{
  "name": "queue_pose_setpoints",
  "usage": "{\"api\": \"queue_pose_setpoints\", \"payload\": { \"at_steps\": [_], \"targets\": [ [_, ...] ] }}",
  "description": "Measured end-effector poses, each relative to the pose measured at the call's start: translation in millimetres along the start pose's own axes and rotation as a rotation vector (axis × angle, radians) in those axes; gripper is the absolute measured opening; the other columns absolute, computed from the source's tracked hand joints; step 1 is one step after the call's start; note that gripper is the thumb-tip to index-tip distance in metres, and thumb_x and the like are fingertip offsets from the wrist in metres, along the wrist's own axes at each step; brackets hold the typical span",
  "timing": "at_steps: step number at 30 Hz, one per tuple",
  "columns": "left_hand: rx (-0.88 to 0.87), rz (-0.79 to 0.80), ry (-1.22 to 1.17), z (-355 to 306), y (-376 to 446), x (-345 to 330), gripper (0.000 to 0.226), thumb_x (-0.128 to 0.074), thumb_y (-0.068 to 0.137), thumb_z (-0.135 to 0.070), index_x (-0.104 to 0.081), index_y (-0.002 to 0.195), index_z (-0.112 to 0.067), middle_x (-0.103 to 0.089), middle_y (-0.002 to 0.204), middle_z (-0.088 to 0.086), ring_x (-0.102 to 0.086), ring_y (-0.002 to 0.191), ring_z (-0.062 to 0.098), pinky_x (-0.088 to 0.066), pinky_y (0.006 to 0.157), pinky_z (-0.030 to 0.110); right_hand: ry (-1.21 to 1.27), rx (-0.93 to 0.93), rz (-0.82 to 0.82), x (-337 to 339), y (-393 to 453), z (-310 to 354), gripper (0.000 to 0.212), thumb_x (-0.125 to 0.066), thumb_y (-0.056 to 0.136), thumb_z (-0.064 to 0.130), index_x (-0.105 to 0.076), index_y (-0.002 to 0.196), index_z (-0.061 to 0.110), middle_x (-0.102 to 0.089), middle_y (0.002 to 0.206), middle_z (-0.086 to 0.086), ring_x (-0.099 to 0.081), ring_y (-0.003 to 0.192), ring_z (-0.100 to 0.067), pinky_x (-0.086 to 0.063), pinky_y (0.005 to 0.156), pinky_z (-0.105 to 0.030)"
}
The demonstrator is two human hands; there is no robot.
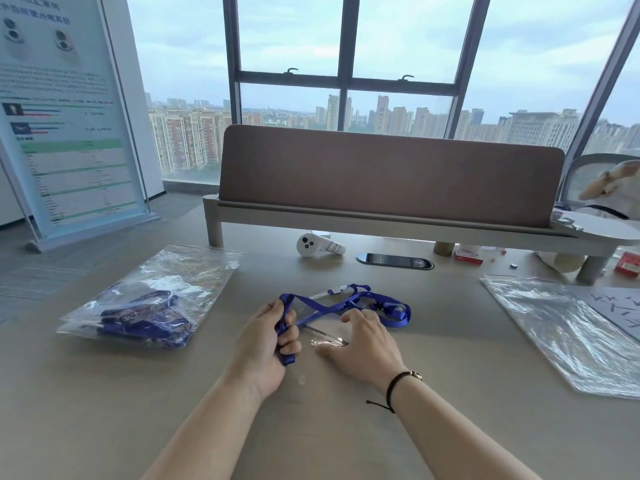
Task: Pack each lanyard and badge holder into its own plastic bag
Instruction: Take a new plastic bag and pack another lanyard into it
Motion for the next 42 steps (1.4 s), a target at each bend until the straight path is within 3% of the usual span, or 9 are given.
{"api": "queue_pose_setpoints", "payload": {
  "at_steps": [6,16,20,23,27,33,35,38,42],
  "targets": [
    [-0.057,0.031,0.133,-2.5,-2.6,-3.9,0.019,-0.041,0.103,-0.005,-0.06,0.102,-0.008,-0.053,0.075,0.003,-0.031,0.043,0.01,-0.025,0.037,0.021,-0.02,-0.011,0.009,6.4,10.3,-4.7,0.06,-0.074,0.072,0.06,-0.057,0.119,0.027,-0.055,0.127,0.002,-0.057,0.111,-0.016,-0.048,0.089,-0.03],
    [-0.097,-0.023,0.349,2.7,1.3,2.8,0.022,-0.043,0.101,-0.003,-0.056,0.115,-0.013,-0.06,0.078,0.005,-0.027,0.045,0.012,-0.019,0.042,0.019,0.013,-0.069,0.098,19.4,21.2,-6.1,0.069,-0.083,0.057,0.05,-0.05,0.111,0.022,-0.056,0.107,0.007,-0.056,0.096,-0.013,-0.052,0.083,-0.031],
    [-0.155,-0.022,0.463,-4.4,-1.2,0.9,0.023,-0.044,0.101,-0.003,-0.055,0.118,-0.014,-0.067,0.084,0.003,-0.038,0.041,0.007,-0.024,0.041,0.018,0.0,-0.039,0.136,33.0,6.8,-12.3,0.071,-0.082,0.054,0.051,-0.048,0.112,0.025,-0.055,0.105,0.009,-0.054,0.094,-0.012,-0.053,0.082,-0.031],
    [-0.275,0.091,0.635,-9.8,-11.3,-15.2,0.027,-0.045,0.101,0.001,-0.062,0.108,-0.019,-0.072,0.096,0.001,-0.063,0.06,0.0,-0.039,0.048,0.012,0.036,-0.028,0.168,42.4,-29.5,-26.4,0.074,-0.083,0.053,0.052,-0.045,0.113,0.031,-0.052,0.106,0.012,-0.054,0.092,-0.009,-0.05,0.076,-0.026],
    [-0.395,0.372,0.975,5.7,-37.3,-45.5,0.035,-0.052,0.098,0.001,-0.069,0.104,-0.03,-0.076,0.098,-0.009,-0.07,0.097,0.006,-0.052,0.091,0.026,0.159,0.021,0.197,44.6,-91.7,-46.0,0.079,-0.083,0.046,0.053,-0.039,0.111,0.041,-0.053,0.105,0.014,-0.053,0.081,0.002,-0.046,0.069,-0.016],
    [-0.395,0.81,1.46,70.5,-87.7,-79.7,0.027,-0.056,0.097,-0.018,-0.072,0.114,-0.032,-0.07,0.099,-0.02,-0.061,0.096,-0.002,-0.047,0.087,0.016,0.221,0.082,0.161,51.8,-144.1,-65.4,0.101,-0.083,0.048,0.043,-0.018,0.125,0.057,-0.06,0.1,0.011,-0.056,0.082,0.0,-0.047,0.078,-0.016],
    [-0.485,0.851,1.601,81.9,-94.1,-83.9,0.032,-0.051,0.097,-0.022,-0.069,0.122,-0.032,-0.068,0.108,-0.017,-0.056,0.101,0.0,-0.043,0.091,0.017,0.254,0.105,0.138,53.8,-146.6,-75.0,0.108,-0.083,0.049,0.039,-0.015,0.131,0.06,-0.059,0.106,0.014,-0.054,0.077,-0.002,-0.048,0.078,-0.017],
    [-0.691,0.813,1.833,94.1,-96.0,-84.4,0.046,-0.03,0.098,-0.039,-0.059,0.133,-0.037,-0.06,0.124,-0.014,-0.054,0.112,0.011,-0.046,0.094,0.03,0.297,0.095,0.099,55.5,-145.3,-91.3,0.107,-0.083,0.051,0.042,-0.02,0.136,0.059,-0.059,0.114,0.018,-0.053,0.092,-0.003,-0.047,0.09,-0.021],
    [-0.715,0.71,1.928,108.0,-97.2,-82.7,0.047,-0.025,0.1,-0.044,-0.054,0.135,-0.034,-0.055,0.131,-0.01,-0.047,0.12,0.015,-0.041,0.103,0.031,0.287,0.117,0.077,53.9,-142.8,-100.6,0.092,-0.078,0.054,0.053,-0.032,0.133,0.054,-0.058,0.12,0.027,-0.051,0.101,0.002,-0.044,0.094,-0.021]
  ]
}}
Point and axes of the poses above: each hand's wrist, its own y-axis towards the middle knuckle, its own x-axis out of the back of the hand, z = x × y, the point moved 7 cm from there along y, towards the middle knuckle
